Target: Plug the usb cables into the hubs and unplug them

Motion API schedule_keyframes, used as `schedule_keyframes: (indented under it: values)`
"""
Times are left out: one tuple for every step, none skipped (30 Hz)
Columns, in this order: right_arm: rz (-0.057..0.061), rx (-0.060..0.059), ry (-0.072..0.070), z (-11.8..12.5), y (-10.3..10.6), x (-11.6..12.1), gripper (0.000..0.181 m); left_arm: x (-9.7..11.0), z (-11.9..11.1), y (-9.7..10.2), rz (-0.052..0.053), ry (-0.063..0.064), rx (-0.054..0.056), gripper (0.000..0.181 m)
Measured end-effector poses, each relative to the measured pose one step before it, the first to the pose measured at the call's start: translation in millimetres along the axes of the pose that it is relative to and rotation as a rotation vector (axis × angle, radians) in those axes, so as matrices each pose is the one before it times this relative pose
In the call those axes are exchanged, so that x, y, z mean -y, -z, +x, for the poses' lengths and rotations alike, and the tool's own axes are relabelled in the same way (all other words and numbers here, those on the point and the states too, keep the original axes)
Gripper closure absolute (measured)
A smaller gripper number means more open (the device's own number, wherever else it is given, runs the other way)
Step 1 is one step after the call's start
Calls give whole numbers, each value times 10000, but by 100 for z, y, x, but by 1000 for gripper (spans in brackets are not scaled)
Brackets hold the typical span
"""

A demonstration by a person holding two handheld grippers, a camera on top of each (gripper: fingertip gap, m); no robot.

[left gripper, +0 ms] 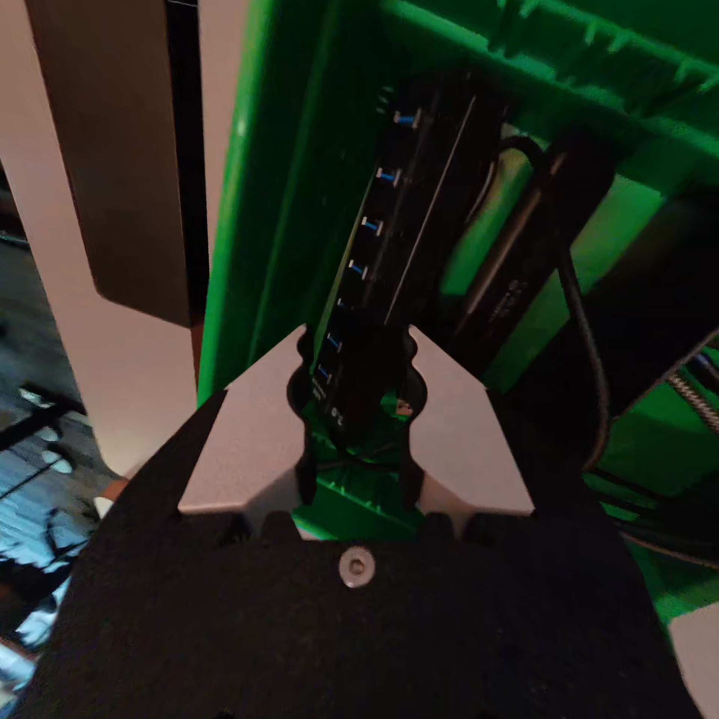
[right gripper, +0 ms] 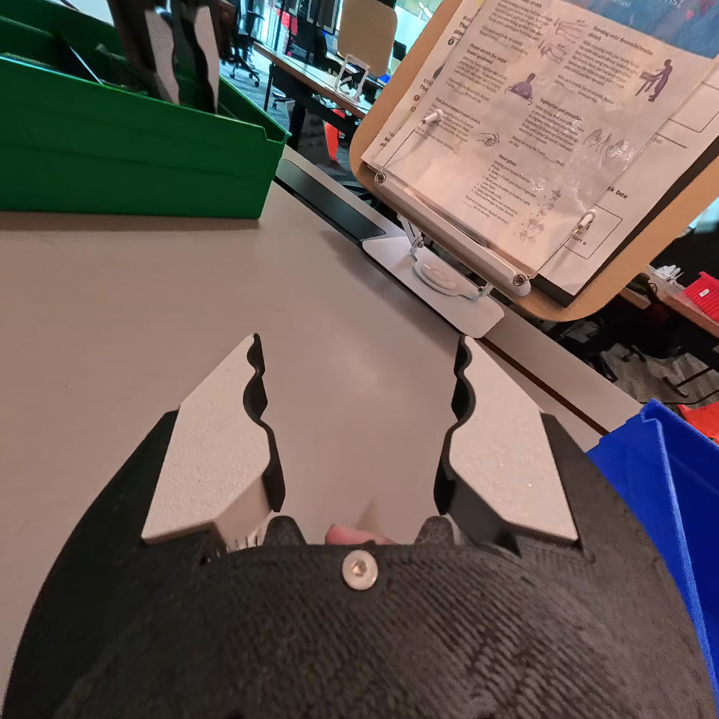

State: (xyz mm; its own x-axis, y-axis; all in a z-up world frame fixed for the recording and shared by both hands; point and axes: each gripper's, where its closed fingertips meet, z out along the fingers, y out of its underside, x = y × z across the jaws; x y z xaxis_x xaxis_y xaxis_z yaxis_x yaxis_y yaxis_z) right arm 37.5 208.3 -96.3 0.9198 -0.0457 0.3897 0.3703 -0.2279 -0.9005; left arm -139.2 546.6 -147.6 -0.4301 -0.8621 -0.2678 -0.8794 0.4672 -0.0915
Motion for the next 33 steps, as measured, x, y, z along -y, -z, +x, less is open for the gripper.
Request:
schedule_keyframes:
  values:
    - [1,-25,-43,82,84,27,84,-25,39,-394,-160,-397,136,132]
    - [-17,-31,-3,56,67,-9,84,-89,-6,-415,-196,-328,181,127]
    - [-26,35,8,-73,25,-59,84,-188,268,-506,-254,-296,33,125]
    - [-45,32,2,-99,-7,-109,84,-449,657,-615,-409,-351,-163,125]
    - [-60,18,30,-113,-38,-141,84,-400,71,-558,-396,-428,240,124]
    - [-70,26,89,-147,-38,-147,84,-203,-107,-193,-261,-603,351,125]
    - [-66,-2,118,-107,-33,-109,84,-159,-101,-24,-233,-478,240,127]
    - [-61,6,121,-108,-8,-65,84,-170,-323,-117,-273,-150,296,127]
    - [-27,-7,80,-71,-5,10,84,-296,-548,-311,-364,-56,415,124]
    - [15,-12,37,-43,25,65,84,-344,-31,-413,-379,-224,148,125]
    - [1,6,12,-36,34,10,84,-121,-11,-370,-238,-310,213,129]
    - [-12,-12,-13,34,29,-12,84,91,-134,-179,19,-83,279,134]
    - [-8,-58,-40,153,45,-48,84,50,-170,-56,78,82,264,136]
    - [-10,-63,-68,200,48,-68,85,-30,-448,-12,63,102,533,139]
    - [-19,-60,-102,213,44,-108,86,-53,-459,80,73,82,593,140]
    - [-15,-51,-134,193,40,-96,87,-122,-488,238,13,-79,613,142]
    - [3,-41,-153,176,50,-55,87,-138,-746,425,-28,-75,708,143]
    - [2,-12,-141,124,40,-19,87,-25,-906,647,53,-91,707,145]
    - [7,-12,-102,78,49,19,87,-41,-1131,801,53,-99,795,150]
    - [27,-18,-63,54,43,59,88,-96,-1248,845,7,16,800,155]
    - [40,5,-15,-17,32,86,88,-276,-825,656,-143,37,481,156]
    - [15,-2,37,-39,9,33,89,-388,-502,483,-238,105,253,157]
    - [-17,-23,69,-24,-12,-31,89,-188,-572,465,-70,157,337,158]
    - [-42,-33,74,-5,-35,-100,89,-186,-733,507,-39,-26,475,158]
    - [-46,-4,50,-30,-41,-129,89,-270,-909,556,-100,-76,545,158]
    - [-30,15,0,-32,-42,-122,89,-264,-1061,616,-90,120,499,158]
    - [-9,7,-54,19,-28,-77,89,-202,-1086,656,-40,217,366,158]
    - [35,12,-86,40,11,25,89,-175,-1284,732,-49,233,425,158]
    - [80,22,-109,45,66,110,89,-29,-1443,807,7,234,469,159]
    - [119,14,-142,59,100,209,89,163,-1424,824,106,279,363,159]
    - [183,47,-185,14,113,335,89,279,-1438,808,124,258,329,159]
    - [239,80,-222,-34,113,418,89,284,-1558,744,48,169,359,159]
    - [231,93,-229,-65,108,411,90,269,-1622,668,4,60,358,158]
